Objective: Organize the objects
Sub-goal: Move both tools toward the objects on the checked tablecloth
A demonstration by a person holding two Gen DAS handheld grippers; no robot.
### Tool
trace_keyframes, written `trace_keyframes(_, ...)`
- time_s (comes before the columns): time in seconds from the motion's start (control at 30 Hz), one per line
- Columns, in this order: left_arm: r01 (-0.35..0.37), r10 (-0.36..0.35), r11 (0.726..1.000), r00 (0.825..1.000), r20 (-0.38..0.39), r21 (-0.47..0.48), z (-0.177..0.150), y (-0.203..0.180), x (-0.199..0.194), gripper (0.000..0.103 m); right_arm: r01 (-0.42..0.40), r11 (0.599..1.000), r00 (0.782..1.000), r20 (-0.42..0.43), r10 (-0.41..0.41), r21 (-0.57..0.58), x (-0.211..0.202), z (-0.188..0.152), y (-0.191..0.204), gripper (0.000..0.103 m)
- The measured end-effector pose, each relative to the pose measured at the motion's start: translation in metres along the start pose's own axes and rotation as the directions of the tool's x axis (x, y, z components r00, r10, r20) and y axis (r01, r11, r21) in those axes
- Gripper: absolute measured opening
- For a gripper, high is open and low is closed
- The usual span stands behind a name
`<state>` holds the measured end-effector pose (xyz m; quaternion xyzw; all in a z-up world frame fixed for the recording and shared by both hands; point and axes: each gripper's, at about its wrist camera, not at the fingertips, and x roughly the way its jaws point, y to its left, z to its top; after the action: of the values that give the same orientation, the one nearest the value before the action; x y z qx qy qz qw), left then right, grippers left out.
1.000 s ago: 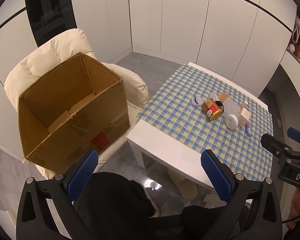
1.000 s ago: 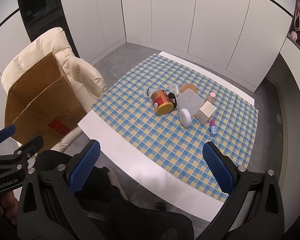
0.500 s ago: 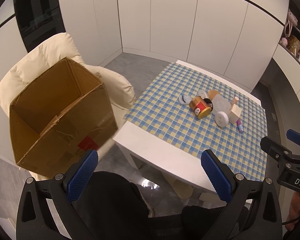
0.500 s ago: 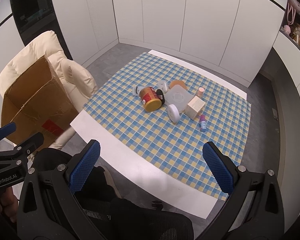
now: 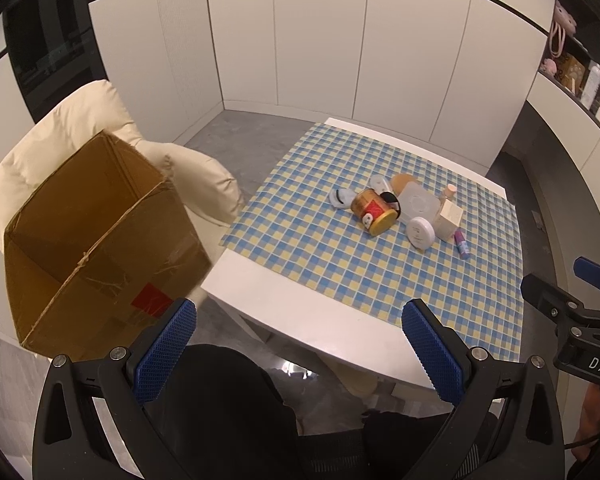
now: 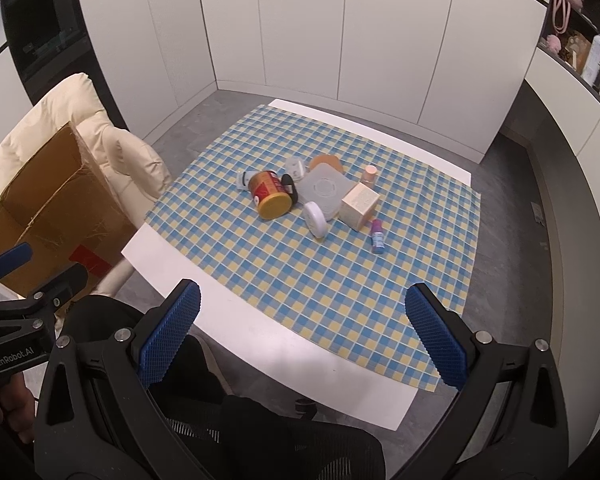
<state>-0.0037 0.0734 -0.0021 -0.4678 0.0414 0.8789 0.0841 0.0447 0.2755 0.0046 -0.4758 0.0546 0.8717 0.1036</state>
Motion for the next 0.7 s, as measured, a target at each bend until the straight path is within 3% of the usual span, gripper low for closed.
trace_keyframes(0.7,0.043,-0.044,0.994,0.999,0.002,0.104,0.024,-0.043,0.026,0.102,0.056,0.996,0.998,-0.014,-0.055,0.068,0.017,0.007,-0.052,0.103)
